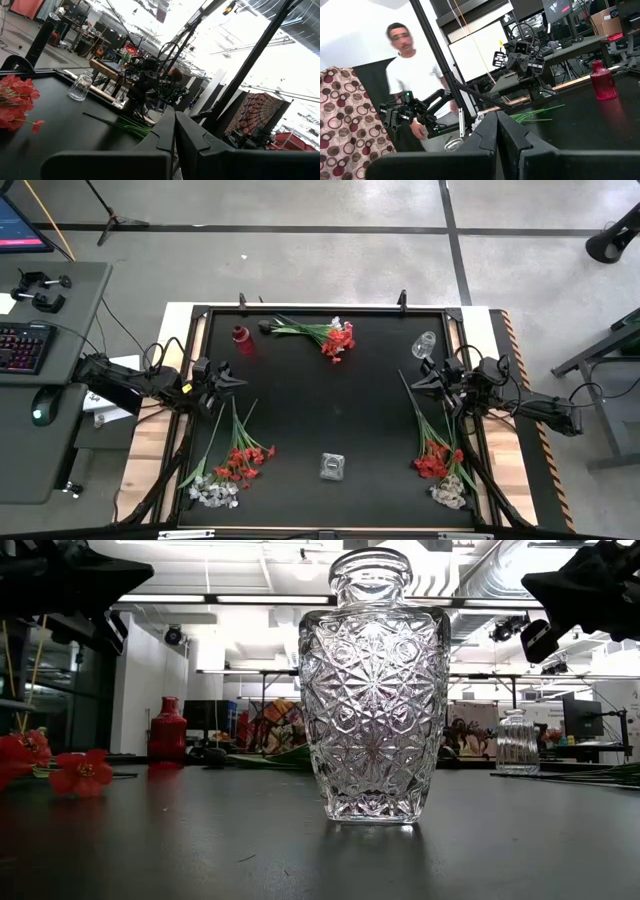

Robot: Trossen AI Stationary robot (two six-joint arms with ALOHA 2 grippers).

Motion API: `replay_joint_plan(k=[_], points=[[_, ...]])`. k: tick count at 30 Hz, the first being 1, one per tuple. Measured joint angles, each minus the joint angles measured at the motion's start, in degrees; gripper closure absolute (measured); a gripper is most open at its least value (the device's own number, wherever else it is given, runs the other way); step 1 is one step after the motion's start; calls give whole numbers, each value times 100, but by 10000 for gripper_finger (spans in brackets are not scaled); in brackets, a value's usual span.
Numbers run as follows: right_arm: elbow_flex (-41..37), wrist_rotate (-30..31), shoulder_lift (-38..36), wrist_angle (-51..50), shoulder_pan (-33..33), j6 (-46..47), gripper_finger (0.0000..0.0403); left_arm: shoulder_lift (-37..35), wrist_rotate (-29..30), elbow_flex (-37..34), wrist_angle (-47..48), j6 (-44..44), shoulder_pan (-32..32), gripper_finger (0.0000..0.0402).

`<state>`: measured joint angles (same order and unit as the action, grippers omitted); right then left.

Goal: Sort flowers into vase by color

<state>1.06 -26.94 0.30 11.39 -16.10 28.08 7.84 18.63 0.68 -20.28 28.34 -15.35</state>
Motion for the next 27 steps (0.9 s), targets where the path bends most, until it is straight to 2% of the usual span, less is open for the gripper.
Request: replay_joint_plan(k=[24, 27], points=[[-1, 1, 0, -1, 0, 0, 402, 0, 1, 0, -4, 11, 0, 402], [-2, 0, 0, -2, 0, 1, 402, 1, 1, 0, -121, 484, 0, 402]])
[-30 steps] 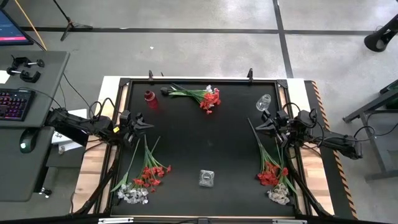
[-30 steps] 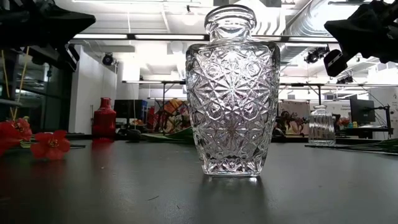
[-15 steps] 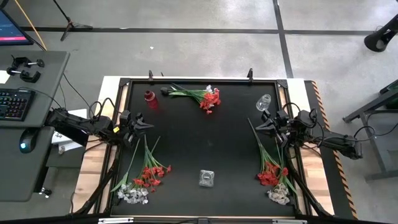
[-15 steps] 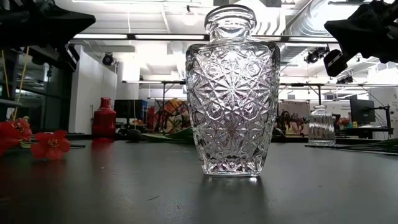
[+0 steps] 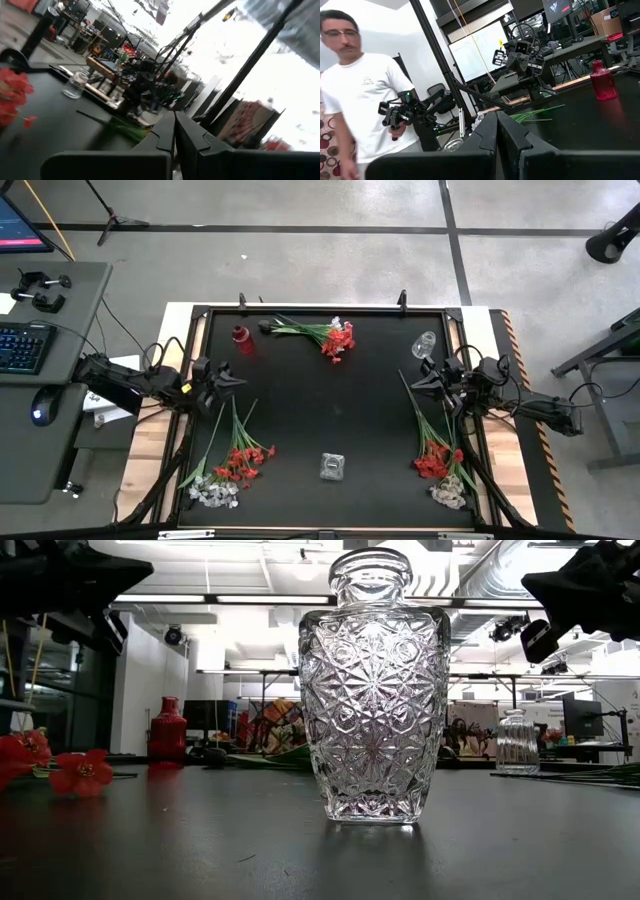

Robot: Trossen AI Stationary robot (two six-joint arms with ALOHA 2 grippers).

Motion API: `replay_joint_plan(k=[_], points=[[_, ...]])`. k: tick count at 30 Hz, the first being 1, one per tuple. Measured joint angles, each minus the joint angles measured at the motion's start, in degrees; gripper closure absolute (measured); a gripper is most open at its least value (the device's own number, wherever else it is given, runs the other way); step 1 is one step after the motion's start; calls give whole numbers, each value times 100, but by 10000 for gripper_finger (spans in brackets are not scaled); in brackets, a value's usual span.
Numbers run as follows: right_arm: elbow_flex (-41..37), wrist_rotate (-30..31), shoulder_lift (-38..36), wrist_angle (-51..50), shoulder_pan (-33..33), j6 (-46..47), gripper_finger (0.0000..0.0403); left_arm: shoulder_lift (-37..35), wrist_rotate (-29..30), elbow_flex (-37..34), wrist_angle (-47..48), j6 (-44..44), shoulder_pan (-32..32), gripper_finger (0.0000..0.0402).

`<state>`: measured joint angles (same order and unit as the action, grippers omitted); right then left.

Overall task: Sort flowers into vase by color
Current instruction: Put the bottom left orange flowers into the red vase

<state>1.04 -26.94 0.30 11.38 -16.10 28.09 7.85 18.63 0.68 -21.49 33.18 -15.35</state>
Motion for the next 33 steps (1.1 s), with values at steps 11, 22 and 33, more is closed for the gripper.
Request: replay_joint_plan(k=[11, 22, 33], points=[[1, 2, 2, -3, 0, 0, 402, 714, 1694, 438, -617, 1062, 50, 402], [0, 1, 4, -186, 2, -2, 402, 3743, -1200, 3600, 2156, -1297, 151, 402], [2, 0, 4, -265, 2, 0, 402, 5269, -1367, 5602, 9497, -2065, 223, 340]])
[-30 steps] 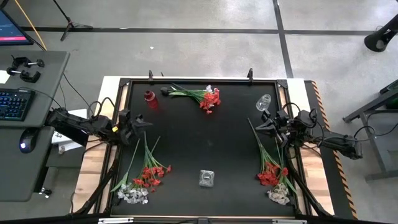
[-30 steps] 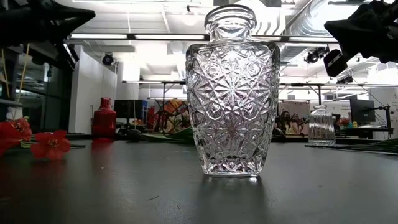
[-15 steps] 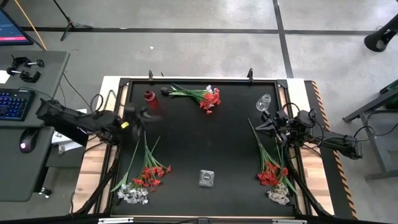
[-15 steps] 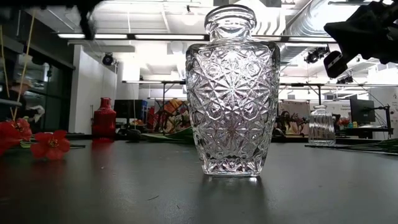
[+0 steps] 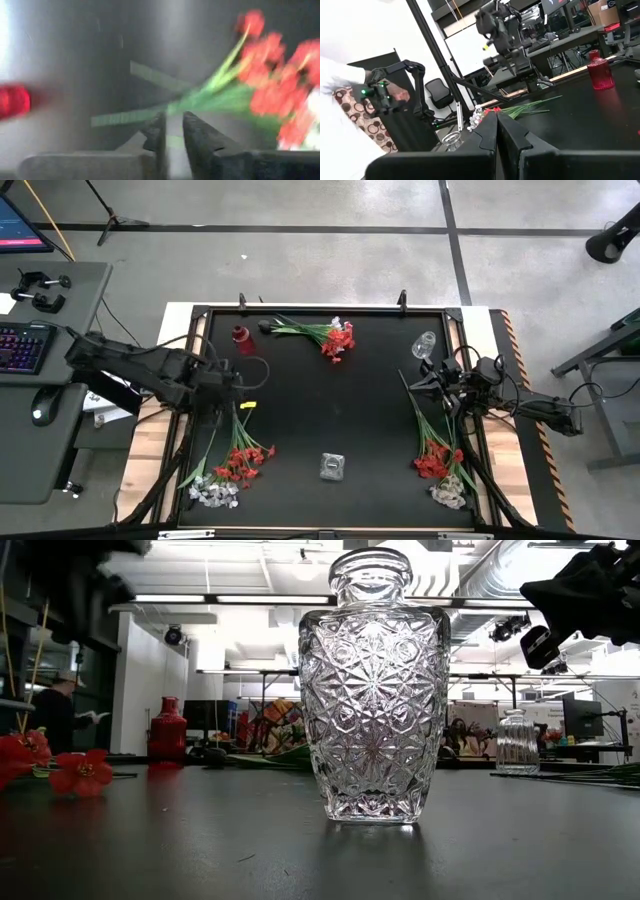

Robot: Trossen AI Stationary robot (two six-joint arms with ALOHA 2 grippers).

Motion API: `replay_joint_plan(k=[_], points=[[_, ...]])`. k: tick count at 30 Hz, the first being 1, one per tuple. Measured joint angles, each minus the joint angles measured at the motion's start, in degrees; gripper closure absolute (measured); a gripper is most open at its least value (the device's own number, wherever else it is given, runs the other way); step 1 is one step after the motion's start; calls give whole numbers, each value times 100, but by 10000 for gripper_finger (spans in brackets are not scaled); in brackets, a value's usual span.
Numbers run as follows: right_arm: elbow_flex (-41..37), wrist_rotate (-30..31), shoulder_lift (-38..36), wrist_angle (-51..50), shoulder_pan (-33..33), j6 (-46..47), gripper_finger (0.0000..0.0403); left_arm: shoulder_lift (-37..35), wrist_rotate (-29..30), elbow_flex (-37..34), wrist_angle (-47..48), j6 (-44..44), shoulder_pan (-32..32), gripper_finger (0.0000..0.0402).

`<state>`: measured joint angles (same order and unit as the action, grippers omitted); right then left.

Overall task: Sort flowers into vase by color
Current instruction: Put the bottom left orange flowers into the red vase

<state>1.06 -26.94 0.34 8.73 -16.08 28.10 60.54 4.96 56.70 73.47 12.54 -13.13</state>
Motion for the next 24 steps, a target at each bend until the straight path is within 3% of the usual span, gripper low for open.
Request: replay_joint_plan(k=[5, 12, 19, 24], points=[[0, 2, 0, -33, 0, -2, 402, 195, -729, -266, 129, -1371, -29, 262], [0, 2, 2, -91, -1, -1, 402, 1070, -715, -424, -506, -3304, -163, 179], [-2, 2, 2, -100, -2, -2, 402, 2330, -527, -428, -392, -4338, -190, 165], [-2, 1, 2, -110, -2, -2, 402, 2773, -468, -430, -755, -4573, -190, 172]])
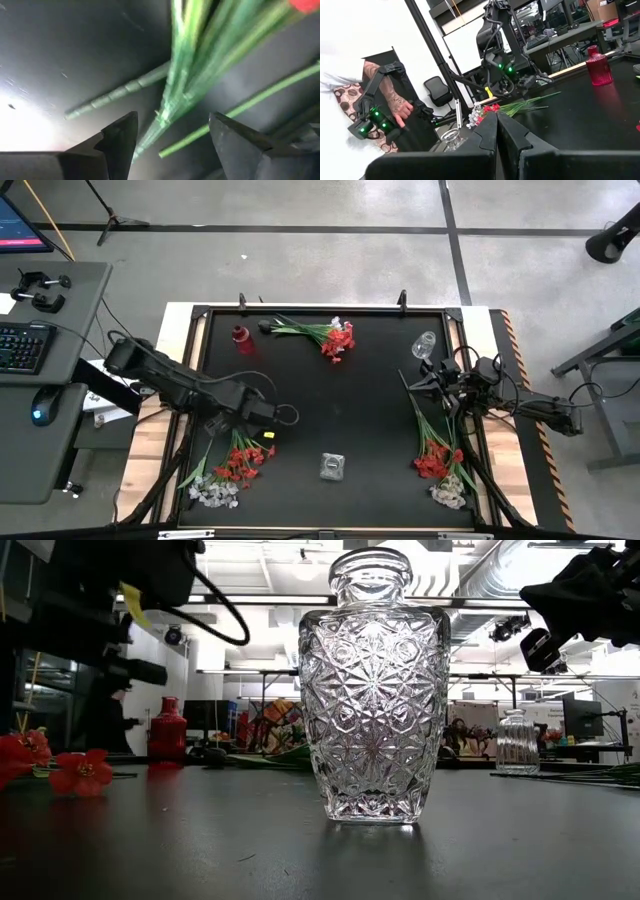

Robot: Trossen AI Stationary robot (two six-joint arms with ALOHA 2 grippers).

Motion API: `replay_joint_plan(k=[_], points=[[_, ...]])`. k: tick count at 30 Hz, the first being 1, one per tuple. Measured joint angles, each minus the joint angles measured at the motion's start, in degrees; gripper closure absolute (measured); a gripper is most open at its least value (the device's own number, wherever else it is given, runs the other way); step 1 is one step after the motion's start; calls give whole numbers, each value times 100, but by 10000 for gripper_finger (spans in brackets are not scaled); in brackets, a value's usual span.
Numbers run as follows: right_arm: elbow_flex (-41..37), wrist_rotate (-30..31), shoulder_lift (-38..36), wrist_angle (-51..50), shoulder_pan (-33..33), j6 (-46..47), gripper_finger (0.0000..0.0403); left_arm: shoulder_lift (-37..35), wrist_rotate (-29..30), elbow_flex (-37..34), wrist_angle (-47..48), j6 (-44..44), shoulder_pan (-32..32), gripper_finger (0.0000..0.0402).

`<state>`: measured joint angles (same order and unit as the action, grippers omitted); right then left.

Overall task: Sort flowers into vase by color
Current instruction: Put the bottom left orange flowers into the red vase

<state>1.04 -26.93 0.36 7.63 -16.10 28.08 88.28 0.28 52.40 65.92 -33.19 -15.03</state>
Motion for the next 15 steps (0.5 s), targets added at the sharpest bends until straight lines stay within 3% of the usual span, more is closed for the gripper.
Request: replay_joint_plan(k=[5, 15], points=[[0, 0, 0, -14, 1, 1, 402, 274, 62, -61, -31, -53, 0, 180], [1, 0, 0, -17, 0, 0, 402, 355, 170, -911, -506, -209, -7, 191]])
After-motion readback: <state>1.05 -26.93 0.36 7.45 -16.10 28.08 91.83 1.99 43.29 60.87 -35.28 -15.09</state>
